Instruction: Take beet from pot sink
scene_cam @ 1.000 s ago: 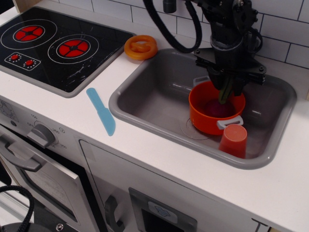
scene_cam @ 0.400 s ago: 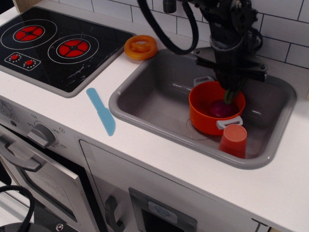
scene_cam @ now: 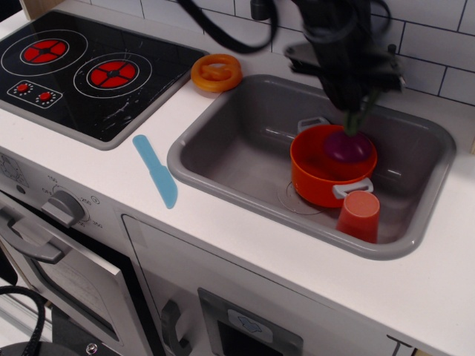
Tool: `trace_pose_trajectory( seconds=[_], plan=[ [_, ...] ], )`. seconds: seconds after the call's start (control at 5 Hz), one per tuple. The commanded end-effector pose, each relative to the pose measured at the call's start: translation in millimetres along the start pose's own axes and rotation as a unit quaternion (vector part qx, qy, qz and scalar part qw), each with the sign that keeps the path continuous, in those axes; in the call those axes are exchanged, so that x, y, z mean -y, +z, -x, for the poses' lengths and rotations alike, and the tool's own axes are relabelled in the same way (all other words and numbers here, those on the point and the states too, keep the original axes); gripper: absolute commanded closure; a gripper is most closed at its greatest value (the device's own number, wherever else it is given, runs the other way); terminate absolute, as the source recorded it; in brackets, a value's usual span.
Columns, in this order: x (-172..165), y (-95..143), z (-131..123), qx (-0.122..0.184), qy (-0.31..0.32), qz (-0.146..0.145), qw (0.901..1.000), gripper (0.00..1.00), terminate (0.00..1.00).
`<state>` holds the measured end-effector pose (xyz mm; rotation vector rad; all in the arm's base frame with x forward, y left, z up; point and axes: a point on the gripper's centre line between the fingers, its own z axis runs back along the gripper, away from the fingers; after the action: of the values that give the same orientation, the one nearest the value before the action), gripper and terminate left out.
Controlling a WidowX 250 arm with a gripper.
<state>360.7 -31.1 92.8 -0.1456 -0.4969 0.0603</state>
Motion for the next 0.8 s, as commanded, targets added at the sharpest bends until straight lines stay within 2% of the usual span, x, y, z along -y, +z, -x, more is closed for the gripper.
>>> trace_pose_trajectory(
  seconds=[0.0,0.4,0.6],
  plan=[
    [-43,43,-10,0.038,0.013,0.009,0.9992,1.00,0.00],
    [-87,42,5,0.020,-0.003,-0.005,0.9998,1.00,0.00],
    [-91,33,13,0.012,-0.014,-0.011,0.9998,1.00,0.00]
  ],
)
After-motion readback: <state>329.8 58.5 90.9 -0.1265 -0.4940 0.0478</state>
